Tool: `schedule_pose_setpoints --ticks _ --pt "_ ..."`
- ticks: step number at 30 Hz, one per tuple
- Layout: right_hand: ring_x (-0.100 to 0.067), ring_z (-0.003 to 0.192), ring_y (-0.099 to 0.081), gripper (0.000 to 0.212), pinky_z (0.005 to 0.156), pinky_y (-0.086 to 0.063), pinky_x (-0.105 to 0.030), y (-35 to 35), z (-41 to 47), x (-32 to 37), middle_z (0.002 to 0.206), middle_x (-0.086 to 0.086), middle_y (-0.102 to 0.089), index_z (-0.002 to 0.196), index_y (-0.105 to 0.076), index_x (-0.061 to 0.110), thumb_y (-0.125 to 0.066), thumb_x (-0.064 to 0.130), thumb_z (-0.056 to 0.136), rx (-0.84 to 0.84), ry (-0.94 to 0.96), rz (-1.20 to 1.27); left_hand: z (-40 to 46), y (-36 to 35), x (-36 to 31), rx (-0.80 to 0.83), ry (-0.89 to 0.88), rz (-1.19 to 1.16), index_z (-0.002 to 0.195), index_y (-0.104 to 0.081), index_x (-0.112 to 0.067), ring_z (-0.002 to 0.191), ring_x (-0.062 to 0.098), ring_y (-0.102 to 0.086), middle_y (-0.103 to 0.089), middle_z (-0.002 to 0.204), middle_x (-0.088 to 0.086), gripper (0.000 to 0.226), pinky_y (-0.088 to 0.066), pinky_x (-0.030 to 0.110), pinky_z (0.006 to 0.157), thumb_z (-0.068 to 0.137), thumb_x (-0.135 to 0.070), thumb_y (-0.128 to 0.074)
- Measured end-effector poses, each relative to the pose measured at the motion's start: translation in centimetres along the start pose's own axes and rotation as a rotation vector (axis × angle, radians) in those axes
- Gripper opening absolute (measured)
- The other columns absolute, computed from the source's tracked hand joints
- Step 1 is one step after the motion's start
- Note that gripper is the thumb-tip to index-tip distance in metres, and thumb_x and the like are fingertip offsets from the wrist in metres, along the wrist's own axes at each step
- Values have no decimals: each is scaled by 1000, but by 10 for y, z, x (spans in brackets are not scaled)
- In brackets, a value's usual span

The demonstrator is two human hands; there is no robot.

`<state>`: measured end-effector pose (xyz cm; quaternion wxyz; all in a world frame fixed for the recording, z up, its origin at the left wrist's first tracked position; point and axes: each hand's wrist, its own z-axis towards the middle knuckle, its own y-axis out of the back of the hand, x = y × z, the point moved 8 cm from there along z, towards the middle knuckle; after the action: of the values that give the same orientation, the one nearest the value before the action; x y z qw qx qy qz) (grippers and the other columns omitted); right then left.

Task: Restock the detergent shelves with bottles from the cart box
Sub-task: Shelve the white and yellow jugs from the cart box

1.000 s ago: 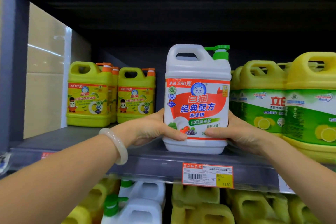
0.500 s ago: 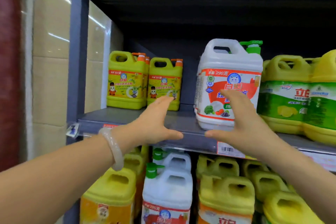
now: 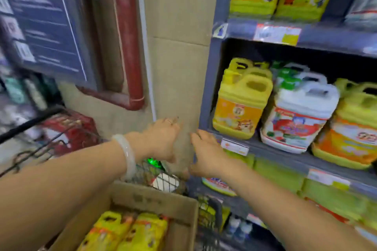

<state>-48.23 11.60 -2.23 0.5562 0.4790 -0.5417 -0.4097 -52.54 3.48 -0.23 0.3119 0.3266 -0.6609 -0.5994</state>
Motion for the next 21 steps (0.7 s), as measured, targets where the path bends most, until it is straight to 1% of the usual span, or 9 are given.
schedule_pose_setpoints --ticks 2,3,8,10,13,14,16,18,21 --pt "-32 133 -27 91 110 -30 -39 -45 4 21 140 -12 -30 143 -26 9 -75 41 73 103 10 12 -15 -43 27 95 39 -41 147 -21 -10 137 30 -28 -26 149 12 100 -29 38 112 71 -44 -76" --pt "-32 134 -26 92 110 -30 -39 -64 6 31 141 -12 -29 144 -24 9 -75 41 74 148 14 18 -22 -58 38 117 59 -60 147 -21 -11 137 30 -28 -26 149 11 100 -29 38 112 71 -44 -76" --pt "-33 135 -24 80 105 -32 -43 -115 10 55 142 -13 -27 141 -27 10 -72 35 79 252 45 38 -41 -100 62 147 120 -85 144 -26 -8 135 32 -32 -32 145 15 91 -30 37 112 74 -39 -74" --pt "-33 135 -26 81 107 -31 -42 -128 10 54 142 -13 -29 142 -27 11 -71 35 79 266 46 44 -47 -118 66 177 148 -98 141 -32 -8 133 33 -35 -36 143 16 85 -33 38 110 73 -39 -74" --pt "-34 138 -23 92 112 -29 -43 -154 3 45 147 -14 -24 145 -22 12 -75 40 75 326 23 49 -56 -151 66 232 164 -106 136 -37 -10 127 32 -39 -41 135 13 83 -37 40 106 70 -43 -75" --pt "-35 138 -23 93 111 -29 -44 -163 0 40 147 -14 -24 145 -23 11 -75 41 74 356 11 55 -59 -162 65 253 168 -101 137 -36 -12 128 31 -39 -40 136 12 84 -36 42 106 71 -45 -74" --pt "-34 134 -28 87 107 -32 -43 -182 -3 30 142 -13 -30 141 -27 11 -75 42 75 402 3 63 -67 -185 66 321 193 -99 142 -31 -12 131 31 -35 -36 141 11 86 -35 43 107 75 -47 -71" --pt "-33 133 -31 84 105 -32 -42 -201 -5 22 142 -12 -32 139 -28 12 -74 43 75 430 2 67 -76 -213 70 403 222 -108 146 -26 -12 134 32 -30 -31 146 13 84 -34 43 109 80 -44 -68" --pt "-34 133 -31 85 107 -34 -42 -239 -6 15 142 -13 -32 142 -25 12 -72 42 78 488 -26 113 -89 -260 78 497 239 -130 145 -27 -14 136 33 -29 -30 147 14 80 -33 44 110 82 -42 -66"
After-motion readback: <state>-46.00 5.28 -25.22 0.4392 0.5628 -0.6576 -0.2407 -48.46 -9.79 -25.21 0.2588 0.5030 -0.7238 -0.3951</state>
